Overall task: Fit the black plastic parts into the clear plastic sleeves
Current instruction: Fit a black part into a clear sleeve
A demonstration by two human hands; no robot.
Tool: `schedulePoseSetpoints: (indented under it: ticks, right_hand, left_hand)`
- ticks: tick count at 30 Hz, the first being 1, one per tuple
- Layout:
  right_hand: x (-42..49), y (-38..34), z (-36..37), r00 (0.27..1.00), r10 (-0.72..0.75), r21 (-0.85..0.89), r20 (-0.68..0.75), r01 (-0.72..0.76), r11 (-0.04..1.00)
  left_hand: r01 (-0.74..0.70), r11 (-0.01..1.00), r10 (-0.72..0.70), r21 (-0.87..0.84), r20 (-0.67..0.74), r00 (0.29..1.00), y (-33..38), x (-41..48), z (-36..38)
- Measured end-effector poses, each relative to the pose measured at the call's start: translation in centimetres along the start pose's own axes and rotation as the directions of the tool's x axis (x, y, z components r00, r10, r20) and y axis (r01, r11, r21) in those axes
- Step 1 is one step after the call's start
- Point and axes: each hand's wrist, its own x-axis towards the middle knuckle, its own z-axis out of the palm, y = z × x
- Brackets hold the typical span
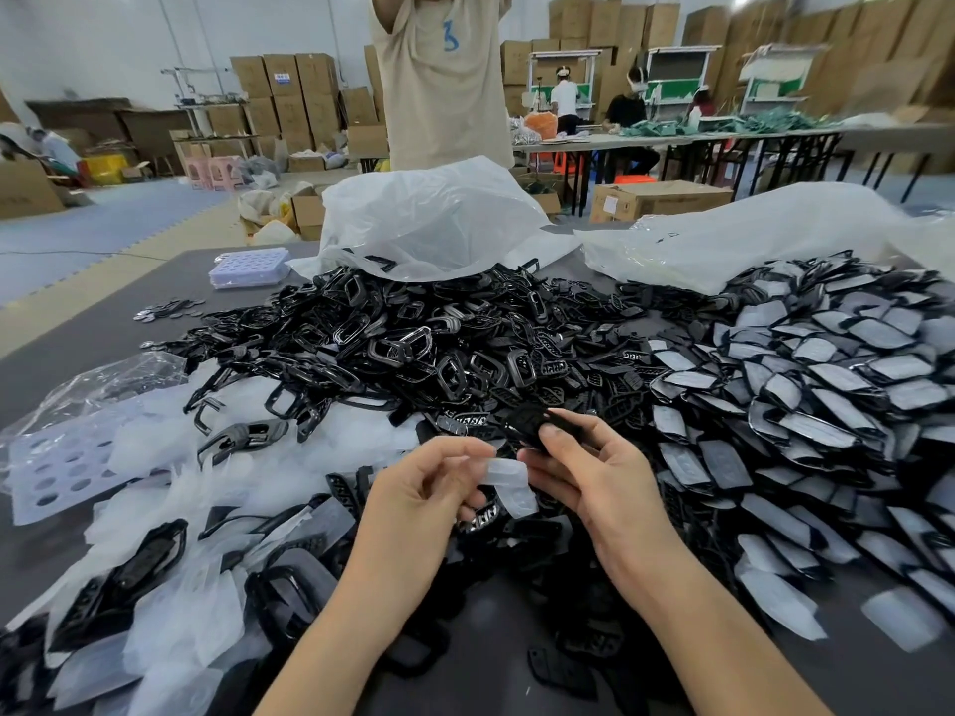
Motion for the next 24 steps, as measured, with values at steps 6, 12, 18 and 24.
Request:
schedulePoseSetpoints:
  ticks: [6, 12, 18, 24]
  right_hand:
    - [-0.6, 0.3, 0.3, 0.997, -0.005, -0.187, 0.077, 0.020, 0.982]
    - [-1.3, 0.1, 0.7, 0.982, 0.044, -0.228, 0.183, -0.001, 0.974]
    - [-1.4, 0.7, 1.0, 0.968, 0.021, -0.172, 0.250, 0.023, 0.985]
    - [-1.5, 0.7, 1.5, 0.955, 0.036, -0.086, 0.293, -0.011, 0.996]
  left_hand:
    - [-0.093, 0.972, 0.117, 0.217, -0.099, 0.988, -0.3, -0.6, 0.9]
    - [-0.092, 0.988, 0.115, 0.126, -0.183, 0.976, -0.2, -0.5, 0.8]
    - [-0.040, 0.999, 0.037, -0.010, -0.208, 0.977, -0.3, -0.6, 0.9]
    - [-0.019, 0.999, 0.009, -0.048, -0.211, 0.977, -0.3, -0.2, 0.5]
